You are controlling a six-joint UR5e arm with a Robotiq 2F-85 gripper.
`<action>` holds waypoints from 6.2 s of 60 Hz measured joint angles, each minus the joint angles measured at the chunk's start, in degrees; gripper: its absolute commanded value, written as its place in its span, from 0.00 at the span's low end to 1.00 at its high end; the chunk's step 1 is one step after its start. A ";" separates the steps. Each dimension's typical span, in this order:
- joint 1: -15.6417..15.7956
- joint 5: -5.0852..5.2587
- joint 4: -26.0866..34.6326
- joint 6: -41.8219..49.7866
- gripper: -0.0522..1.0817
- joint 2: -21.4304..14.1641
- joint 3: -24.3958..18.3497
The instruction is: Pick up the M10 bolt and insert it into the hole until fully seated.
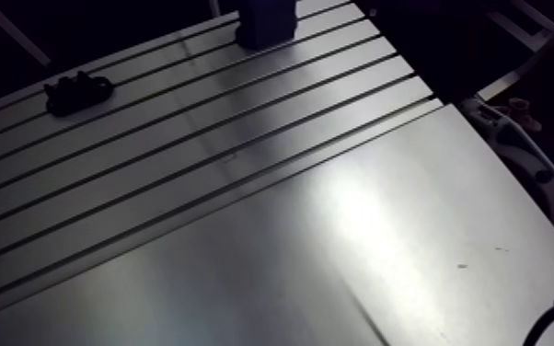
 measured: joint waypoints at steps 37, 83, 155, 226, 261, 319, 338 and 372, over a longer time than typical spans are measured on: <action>0.07 0.08 -2.04 -0.25 1.00 0.04 0.39; -0.10 0.01 -2.09 -0.44 1.00 0.13 0.33; -0.08 0.16 -1.73 -0.53 1.00 0.06 0.41; 0.17 0.03 -5.44 -0.58 0.05 -0.34 2.57; 1.39 0.84 -4.23 -0.73 0.05 -3.77 3.86; 6.53 1.14 2.38 -2.87 0.05 -21.28 10.66; 10.87 1.09 2.87 -1.74 0.05 -24.62 11.93; 20.23 1.08 3.94 2.27 0.05 -28.21 13.08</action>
